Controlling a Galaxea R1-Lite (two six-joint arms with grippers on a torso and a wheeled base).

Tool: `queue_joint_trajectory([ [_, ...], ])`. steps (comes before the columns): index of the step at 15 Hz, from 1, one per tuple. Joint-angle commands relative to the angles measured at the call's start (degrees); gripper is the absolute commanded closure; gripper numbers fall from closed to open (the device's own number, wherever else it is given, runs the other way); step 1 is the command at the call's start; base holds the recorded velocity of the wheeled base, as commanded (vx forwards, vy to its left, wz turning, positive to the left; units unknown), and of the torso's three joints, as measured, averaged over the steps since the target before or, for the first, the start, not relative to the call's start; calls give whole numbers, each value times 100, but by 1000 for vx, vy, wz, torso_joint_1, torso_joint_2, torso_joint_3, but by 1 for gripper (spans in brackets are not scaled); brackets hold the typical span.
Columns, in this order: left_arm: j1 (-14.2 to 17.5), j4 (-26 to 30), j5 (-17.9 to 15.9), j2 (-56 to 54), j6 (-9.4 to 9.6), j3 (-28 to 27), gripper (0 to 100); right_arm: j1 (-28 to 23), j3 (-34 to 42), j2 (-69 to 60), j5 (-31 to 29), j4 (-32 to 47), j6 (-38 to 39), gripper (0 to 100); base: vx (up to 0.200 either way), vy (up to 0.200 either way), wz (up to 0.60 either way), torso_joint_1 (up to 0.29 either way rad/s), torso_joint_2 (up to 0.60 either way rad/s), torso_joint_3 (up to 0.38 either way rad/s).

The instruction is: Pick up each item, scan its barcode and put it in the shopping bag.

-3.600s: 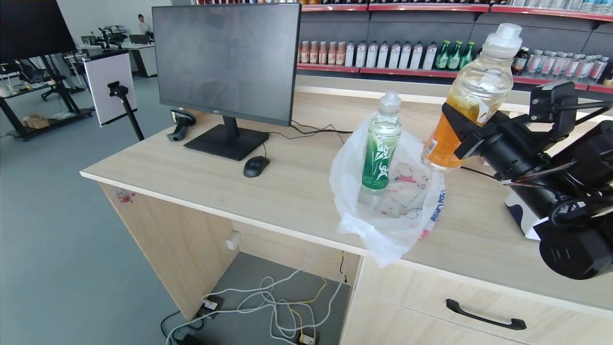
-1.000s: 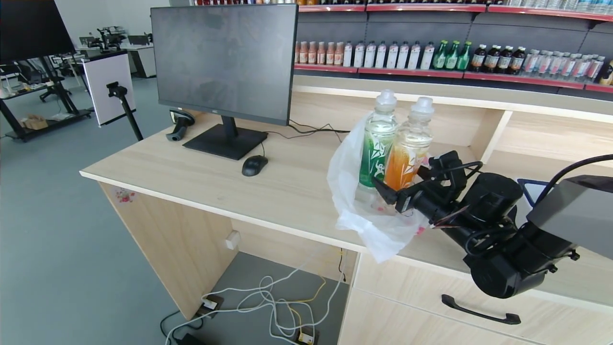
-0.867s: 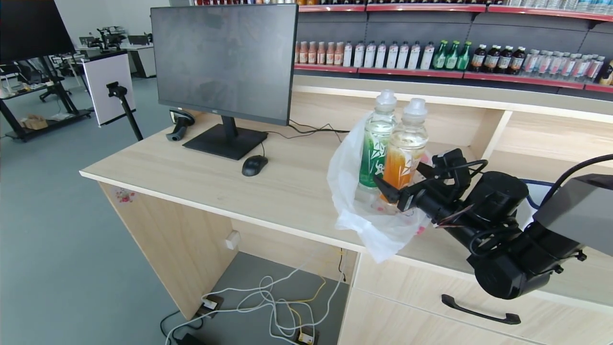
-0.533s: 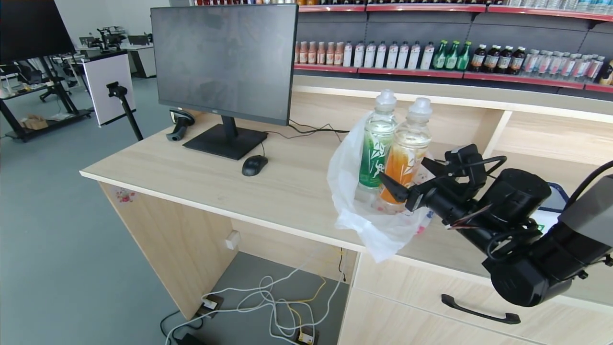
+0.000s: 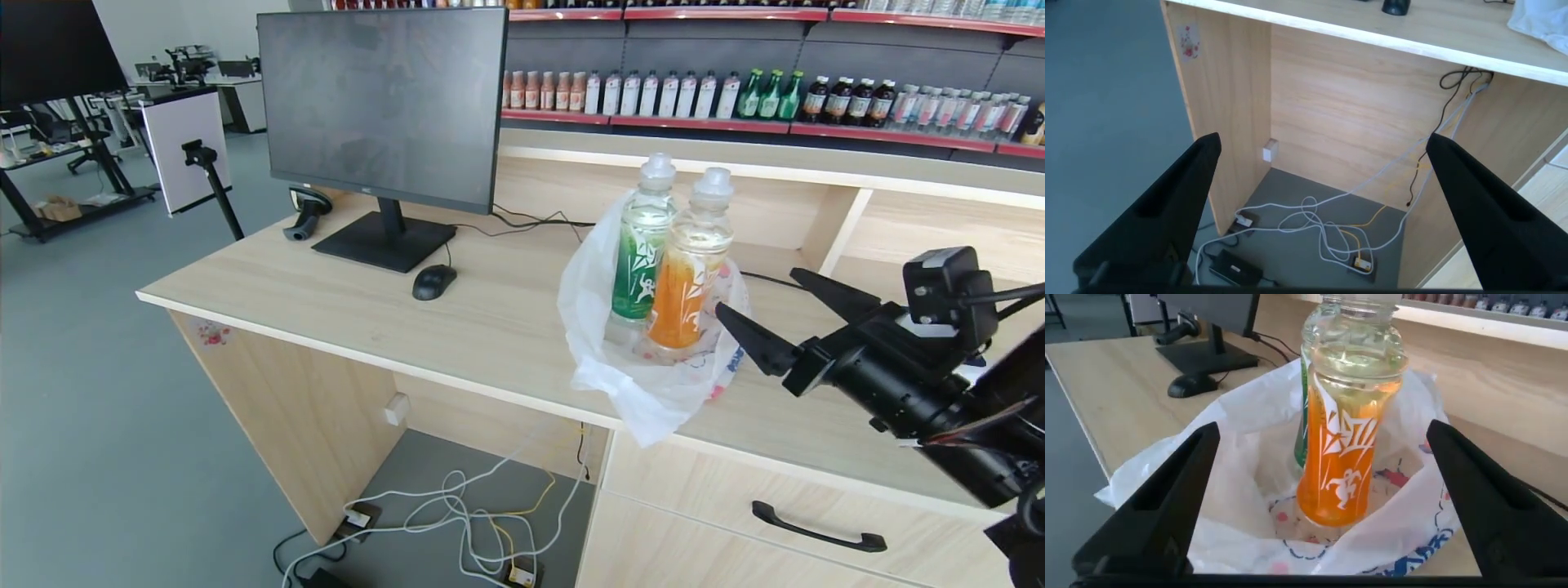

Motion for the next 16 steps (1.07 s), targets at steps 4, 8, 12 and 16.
queue_joint_trajectory([
  [4,4,-4,1,-2,-3,0,0,-11,1913,-2220,-45,430,52,0,0,0,0,0,0,0],
  [8,4,-4,1,-2,5,0,0,15,1913,-3740,-19,3383,-80,0,0,0,0,0,0,0],
  [12,4,-4,1,-2,5,0,0,15,1913,-6693,-19,7681,-353,0,0,0,0,0,0,0],
  [16,4,-4,1,-2,-3,0,0,-521,1860,-8609,-239,8964,-194,0,0,0,0,0,0,0],
])
